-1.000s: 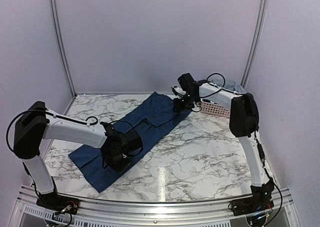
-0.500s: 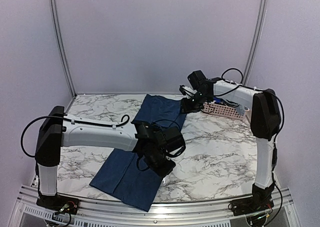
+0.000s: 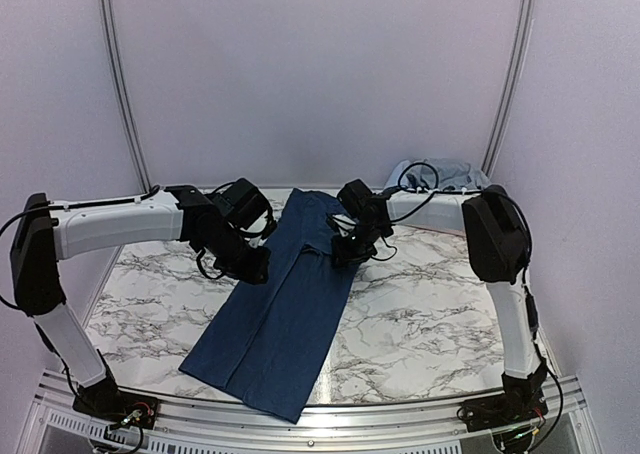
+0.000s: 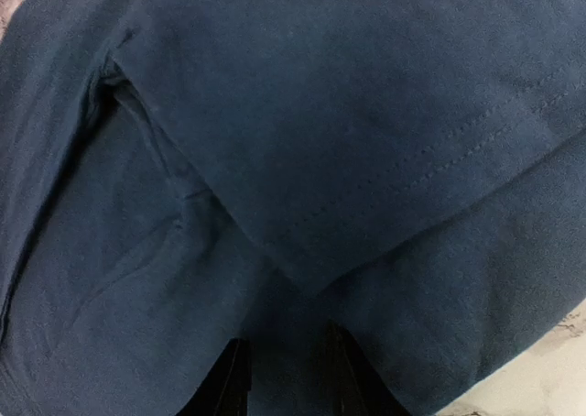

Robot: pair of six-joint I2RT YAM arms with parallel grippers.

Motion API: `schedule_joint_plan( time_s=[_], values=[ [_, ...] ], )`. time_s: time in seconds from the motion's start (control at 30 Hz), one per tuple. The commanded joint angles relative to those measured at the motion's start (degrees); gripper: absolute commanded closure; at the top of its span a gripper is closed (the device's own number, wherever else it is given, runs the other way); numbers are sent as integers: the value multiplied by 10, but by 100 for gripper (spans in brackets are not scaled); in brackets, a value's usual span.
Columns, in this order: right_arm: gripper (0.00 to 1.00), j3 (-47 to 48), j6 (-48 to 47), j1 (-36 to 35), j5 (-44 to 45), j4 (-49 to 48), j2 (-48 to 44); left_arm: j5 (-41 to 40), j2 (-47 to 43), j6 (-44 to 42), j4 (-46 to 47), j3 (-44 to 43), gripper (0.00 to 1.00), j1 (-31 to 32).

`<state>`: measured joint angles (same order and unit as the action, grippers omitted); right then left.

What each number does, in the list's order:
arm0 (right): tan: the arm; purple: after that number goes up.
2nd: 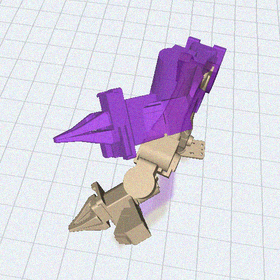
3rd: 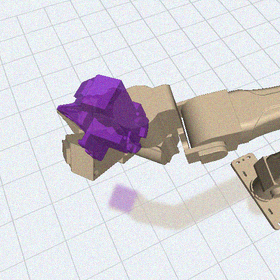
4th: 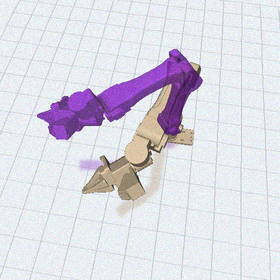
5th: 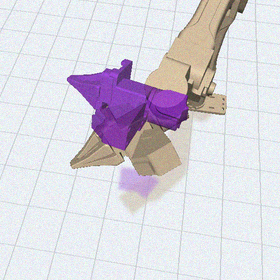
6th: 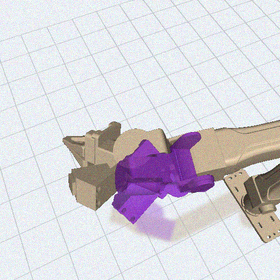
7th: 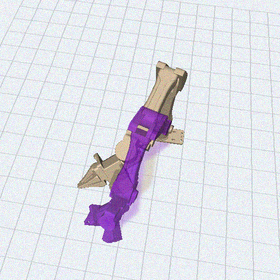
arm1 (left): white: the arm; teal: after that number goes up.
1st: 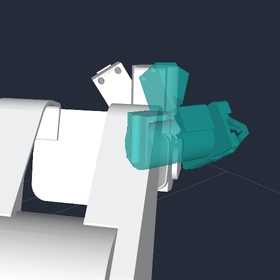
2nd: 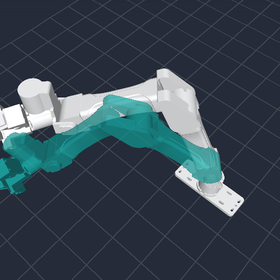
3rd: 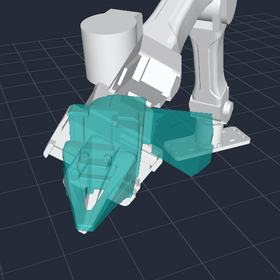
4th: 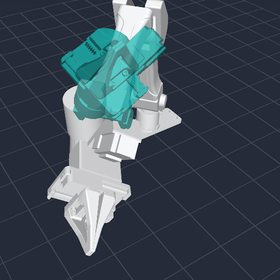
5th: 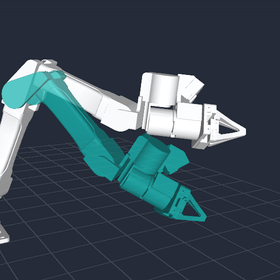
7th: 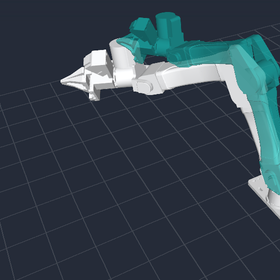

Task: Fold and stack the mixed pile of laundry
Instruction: Rotate the rectangle-folded T-shirt at the center of the board.

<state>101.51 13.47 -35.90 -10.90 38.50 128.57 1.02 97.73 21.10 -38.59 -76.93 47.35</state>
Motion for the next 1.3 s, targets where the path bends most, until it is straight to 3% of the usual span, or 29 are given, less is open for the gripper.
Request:
schedule_joint_plan(
  time_s=[0.0, 0.23, 0.5, 0.57, 0.77, 0.93, 1.27],
  values=[
    [69, 23, 1, 19, 32, 16, 35, 0, -25, -9, 7, 23, 78, -17],
    [71, 66, -53, 81, 78, 34, 93, -8, -37, -10, 13, 49, 78, -31],
    [69, 321, -109, 106, 94, 111, 186, 26, -40, -34, 41, 92, 78, -31],
    [68, 331, -111, 106, 88, 120, 174, 26, -39, -38, 48, 102, 78, -31],
    [64, 148, -85, 85, 50, 61, 19, 37, -10, -59, 82, 123, 79, -24],
    [64, -9, -52, 28, -2, 16, -91, 41, 21, -67, 105, 119, 81, 1],
    [65, -235, 22, -65, -63, -55, -174, 25, 74, -47, 113, 132, 90, 92]
  ],
)
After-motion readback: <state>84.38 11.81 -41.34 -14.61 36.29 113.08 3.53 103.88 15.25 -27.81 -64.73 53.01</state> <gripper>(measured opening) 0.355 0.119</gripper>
